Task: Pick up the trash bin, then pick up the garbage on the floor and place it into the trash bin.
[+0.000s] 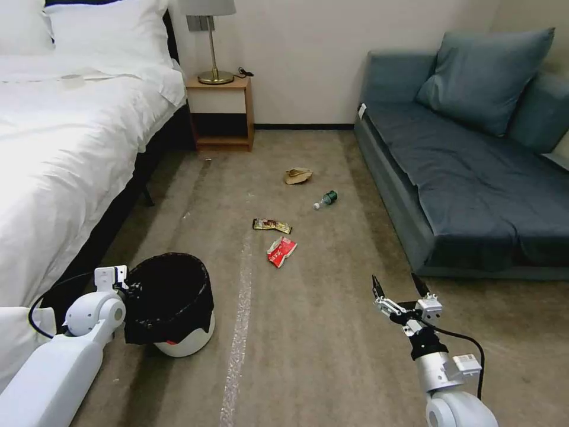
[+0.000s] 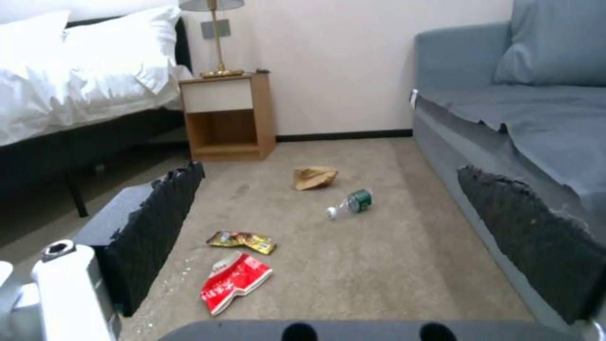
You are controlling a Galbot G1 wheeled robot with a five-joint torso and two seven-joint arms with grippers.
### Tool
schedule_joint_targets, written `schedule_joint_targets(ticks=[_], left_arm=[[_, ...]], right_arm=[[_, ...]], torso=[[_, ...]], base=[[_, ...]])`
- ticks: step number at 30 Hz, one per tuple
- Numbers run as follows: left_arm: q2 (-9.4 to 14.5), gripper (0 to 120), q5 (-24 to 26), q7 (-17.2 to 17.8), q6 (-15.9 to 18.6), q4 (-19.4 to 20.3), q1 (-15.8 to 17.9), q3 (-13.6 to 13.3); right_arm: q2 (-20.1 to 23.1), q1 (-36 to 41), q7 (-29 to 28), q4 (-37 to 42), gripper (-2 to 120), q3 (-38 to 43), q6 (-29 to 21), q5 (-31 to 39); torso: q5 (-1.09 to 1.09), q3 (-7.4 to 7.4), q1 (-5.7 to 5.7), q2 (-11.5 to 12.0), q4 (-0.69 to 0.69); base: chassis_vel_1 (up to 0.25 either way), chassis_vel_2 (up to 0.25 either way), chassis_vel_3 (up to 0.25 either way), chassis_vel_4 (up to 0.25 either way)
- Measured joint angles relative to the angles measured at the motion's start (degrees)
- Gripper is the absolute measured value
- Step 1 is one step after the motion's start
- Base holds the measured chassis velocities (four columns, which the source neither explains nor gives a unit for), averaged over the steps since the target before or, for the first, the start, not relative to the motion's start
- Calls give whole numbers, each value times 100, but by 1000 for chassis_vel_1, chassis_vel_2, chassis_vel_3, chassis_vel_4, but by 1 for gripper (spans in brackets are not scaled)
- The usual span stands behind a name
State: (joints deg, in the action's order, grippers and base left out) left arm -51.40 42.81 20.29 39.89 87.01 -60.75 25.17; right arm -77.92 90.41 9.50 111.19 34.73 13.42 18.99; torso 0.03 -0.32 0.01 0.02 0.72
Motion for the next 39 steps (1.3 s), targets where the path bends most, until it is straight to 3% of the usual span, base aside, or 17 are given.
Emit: schedule_joint_targets(ticks=[7,11,14,27,39], left_arm=[[20,25,-367,-88,-123,55,-211,172],[7,22,-1057,-188,-327,52,-289,247],[25,16,-1273,-197,-395,93,-301,289],[66,10,-1431,-186,-468,283,-68,252],[432,4,-1620,-210,-261,1141,120,112]], right_arm=[[56,0,-11,43,100,-8,-36,91],[109,-12,-91,55,100,-25,-108,186],[171,-52,-121,55,100,-23,-152,268],[347,-104,-162,62,100,57,-190,595],[540,-268,-321,153,100,79,-513,1021]], torso=[[3,-1,0,1,-2],[11,-3,1,2,0],[4,-3,1,2,0],[-2,-1,1,2,-2],[-2,0,1,2,-3]], base=[[0,0,0,0],[0,0,0,0],[0,0,0,0],[0,0,0,0],[0,0,0,0]])
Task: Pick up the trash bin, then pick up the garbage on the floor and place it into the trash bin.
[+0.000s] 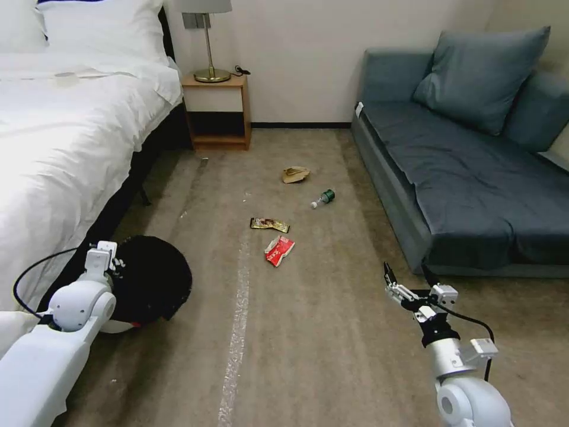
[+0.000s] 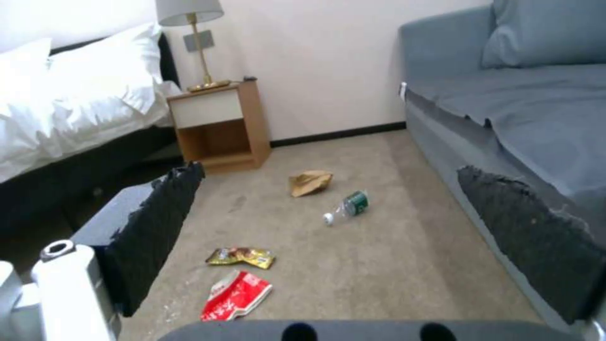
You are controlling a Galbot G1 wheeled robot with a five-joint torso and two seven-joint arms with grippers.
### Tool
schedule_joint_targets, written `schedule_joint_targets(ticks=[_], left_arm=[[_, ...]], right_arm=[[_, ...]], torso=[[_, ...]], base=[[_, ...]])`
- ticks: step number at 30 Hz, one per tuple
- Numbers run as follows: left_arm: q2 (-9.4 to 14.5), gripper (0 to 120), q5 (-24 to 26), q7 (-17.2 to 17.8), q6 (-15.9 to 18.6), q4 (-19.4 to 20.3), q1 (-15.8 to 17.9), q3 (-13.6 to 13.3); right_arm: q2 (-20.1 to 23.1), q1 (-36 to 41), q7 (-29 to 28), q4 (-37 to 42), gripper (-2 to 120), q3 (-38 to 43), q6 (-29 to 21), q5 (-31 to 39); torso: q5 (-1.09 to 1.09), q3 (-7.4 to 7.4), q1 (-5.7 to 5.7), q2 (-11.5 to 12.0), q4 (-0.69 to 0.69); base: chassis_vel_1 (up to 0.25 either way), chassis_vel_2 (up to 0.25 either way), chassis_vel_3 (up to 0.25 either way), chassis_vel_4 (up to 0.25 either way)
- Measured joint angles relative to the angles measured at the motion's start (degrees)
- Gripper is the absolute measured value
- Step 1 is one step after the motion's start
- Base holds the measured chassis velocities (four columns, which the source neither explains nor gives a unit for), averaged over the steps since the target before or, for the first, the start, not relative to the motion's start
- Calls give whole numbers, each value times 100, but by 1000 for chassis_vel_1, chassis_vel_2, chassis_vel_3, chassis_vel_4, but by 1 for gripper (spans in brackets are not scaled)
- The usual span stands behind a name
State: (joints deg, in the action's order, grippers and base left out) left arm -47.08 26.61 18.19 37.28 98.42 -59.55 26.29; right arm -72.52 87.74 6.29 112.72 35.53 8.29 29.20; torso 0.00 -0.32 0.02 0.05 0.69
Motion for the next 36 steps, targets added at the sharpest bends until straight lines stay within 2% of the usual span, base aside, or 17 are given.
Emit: schedule_joint_targets(ticks=[2,6,8,10,12,18,20,24,36], left_arm=[[83,4,104,47,59,245,7,71],[181,4,157,56,87,417,-23,156],[301,4,248,86,116,620,-97,289],[324,4,264,90,124,654,-117,324],[418,4,331,95,152,786,-225,488],[458,4,353,92,157,874,-353,675],[459,4,351,20,158,979,-527,845],[461,4,329,-57,142,1014,-624,944],[580,4,289,-351,127,1026,-736,1048]], right_arm=[[67,0,0,5,100,-2,-4,3],[135,-25,-3,8,100,-5,-4,15],[247,-105,-16,-12,100,-18,-3,38],[278,-123,-16,-28,100,-22,-2,38],[374,-170,-16,-94,100,-48,3,35],[424,-171,62,-143,100,-92,5,32],[447,-169,292,-186,100,-156,4,34],[445,-158,434,-190,100,-184,3,37],[386,-146,579,-265,100,-222,9,49]], torso=[[0,0,0,0,1],[-1,0,0,0,0],[-1,0,0,-1,0],[-1,0,0,-1,0],[-1,0,0,-1,-1],[-1,0,0,-1,-1],[0,0,0,-1,0],[0,0,0,-1,-1],[0,0,0,-1,0]], base=[[0,0,0,0],[0,0,0,0],[0,0,0,0],[0,0,0,0],[0,0,0,0],[0,0,0,0],[0,0,0,0],[0,0,0,0],[0,0,0,0]])
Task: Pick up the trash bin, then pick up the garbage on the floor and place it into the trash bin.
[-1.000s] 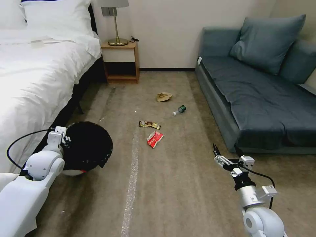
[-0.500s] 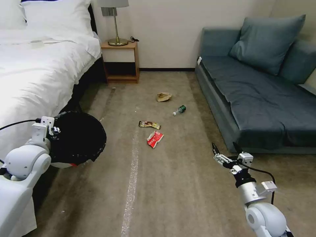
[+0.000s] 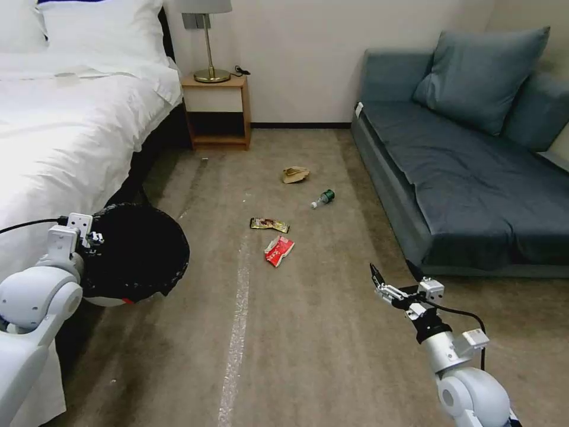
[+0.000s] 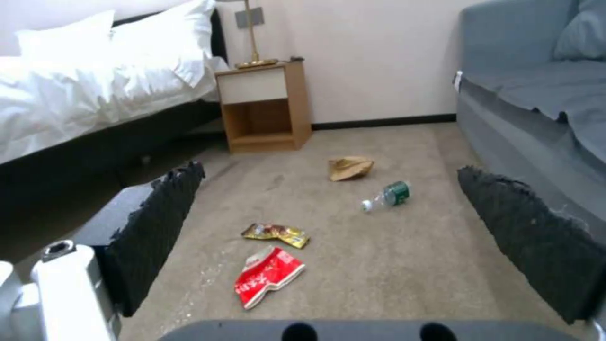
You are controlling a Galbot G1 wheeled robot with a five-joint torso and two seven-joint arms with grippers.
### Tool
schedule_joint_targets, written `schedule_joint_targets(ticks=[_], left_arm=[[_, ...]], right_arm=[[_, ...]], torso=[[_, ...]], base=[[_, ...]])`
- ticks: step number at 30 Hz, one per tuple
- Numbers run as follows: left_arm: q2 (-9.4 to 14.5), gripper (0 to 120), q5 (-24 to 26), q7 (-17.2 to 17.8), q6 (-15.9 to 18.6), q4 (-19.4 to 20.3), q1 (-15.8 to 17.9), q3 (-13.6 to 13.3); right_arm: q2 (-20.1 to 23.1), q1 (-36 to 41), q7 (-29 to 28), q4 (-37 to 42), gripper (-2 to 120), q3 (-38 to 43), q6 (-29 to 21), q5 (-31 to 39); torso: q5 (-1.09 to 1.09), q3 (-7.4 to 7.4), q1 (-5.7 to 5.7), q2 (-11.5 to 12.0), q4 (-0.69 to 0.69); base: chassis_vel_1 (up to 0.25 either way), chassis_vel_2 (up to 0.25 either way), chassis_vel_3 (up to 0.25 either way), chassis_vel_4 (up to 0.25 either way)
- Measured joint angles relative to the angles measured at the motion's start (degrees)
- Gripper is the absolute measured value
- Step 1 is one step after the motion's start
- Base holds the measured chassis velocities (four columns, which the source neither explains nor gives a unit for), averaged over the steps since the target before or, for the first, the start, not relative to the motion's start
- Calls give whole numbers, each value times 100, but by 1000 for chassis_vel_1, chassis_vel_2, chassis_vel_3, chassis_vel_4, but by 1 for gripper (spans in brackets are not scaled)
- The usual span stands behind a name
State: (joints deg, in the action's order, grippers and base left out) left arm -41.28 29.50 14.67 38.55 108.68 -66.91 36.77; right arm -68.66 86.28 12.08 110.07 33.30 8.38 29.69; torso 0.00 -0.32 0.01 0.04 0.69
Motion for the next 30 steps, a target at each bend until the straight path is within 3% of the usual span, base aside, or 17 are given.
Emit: schedule_joint_targets(ticks=[7,13,30], left_arm=[[95,4,6,-280,-16,-38,14,2],[147,4,60,-528,-51,-104,50,-27],[131,4,35,-710,-158,-336,243,-219]], right_arm=[[4,-39,87,-63,100,-10,45,56],[37,-98,97,-142,100,-30,69,88],[-58,-221,109,-339,100,-126,80,87]], torso=[[0,0,0,-1,0],[-2,0,0,-1,0],[0,0,0,0,0]], base=[[-13,23,21,-18],[-158,152,148,-136],[-135,131,137,-130]])
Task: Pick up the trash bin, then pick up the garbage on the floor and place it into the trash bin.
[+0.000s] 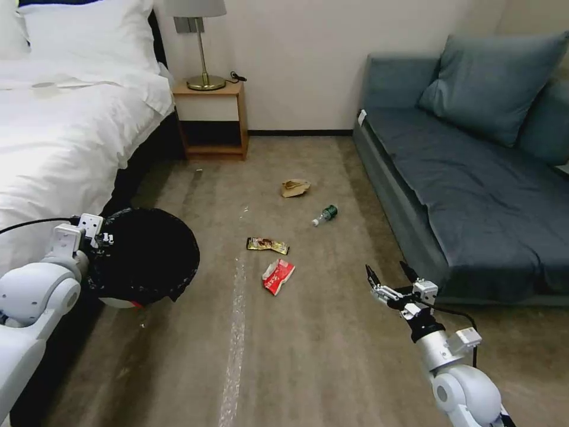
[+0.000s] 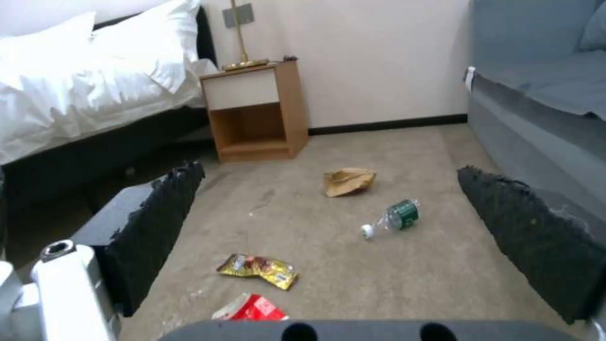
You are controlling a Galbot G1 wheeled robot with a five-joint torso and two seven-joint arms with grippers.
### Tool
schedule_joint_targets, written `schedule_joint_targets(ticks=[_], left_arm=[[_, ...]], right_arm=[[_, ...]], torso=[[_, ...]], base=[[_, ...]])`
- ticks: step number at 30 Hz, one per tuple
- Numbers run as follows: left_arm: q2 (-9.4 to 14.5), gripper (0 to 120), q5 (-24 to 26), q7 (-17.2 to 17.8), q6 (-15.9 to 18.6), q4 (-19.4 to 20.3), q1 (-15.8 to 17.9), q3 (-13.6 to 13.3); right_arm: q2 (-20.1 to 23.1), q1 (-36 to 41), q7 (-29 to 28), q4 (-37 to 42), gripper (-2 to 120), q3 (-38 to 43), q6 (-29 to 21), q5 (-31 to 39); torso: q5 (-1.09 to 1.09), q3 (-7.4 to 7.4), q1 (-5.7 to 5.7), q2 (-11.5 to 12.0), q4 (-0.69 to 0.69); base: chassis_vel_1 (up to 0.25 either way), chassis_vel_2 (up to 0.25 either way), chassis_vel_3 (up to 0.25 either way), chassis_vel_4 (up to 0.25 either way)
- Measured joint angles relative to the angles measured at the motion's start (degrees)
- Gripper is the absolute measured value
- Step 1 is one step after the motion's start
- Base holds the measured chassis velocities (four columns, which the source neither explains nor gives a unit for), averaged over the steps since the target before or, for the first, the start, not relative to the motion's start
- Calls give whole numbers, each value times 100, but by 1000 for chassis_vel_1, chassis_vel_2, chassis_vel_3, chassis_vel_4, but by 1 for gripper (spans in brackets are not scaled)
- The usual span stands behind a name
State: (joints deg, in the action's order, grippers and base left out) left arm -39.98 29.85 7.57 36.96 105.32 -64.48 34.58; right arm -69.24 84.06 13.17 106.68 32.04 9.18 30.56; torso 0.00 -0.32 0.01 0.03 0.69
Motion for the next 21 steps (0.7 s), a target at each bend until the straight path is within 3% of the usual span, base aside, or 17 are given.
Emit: schedule_joint_targets(ticks=[21], left_arm=[[49,4,-27,-137,-107,-84,-46,128]], right_arm=[[-192,-63,3,-121,100,-143,7,-116]], torso=[[1,0,0,0,0]], base=[[-124,127,126,-131]])
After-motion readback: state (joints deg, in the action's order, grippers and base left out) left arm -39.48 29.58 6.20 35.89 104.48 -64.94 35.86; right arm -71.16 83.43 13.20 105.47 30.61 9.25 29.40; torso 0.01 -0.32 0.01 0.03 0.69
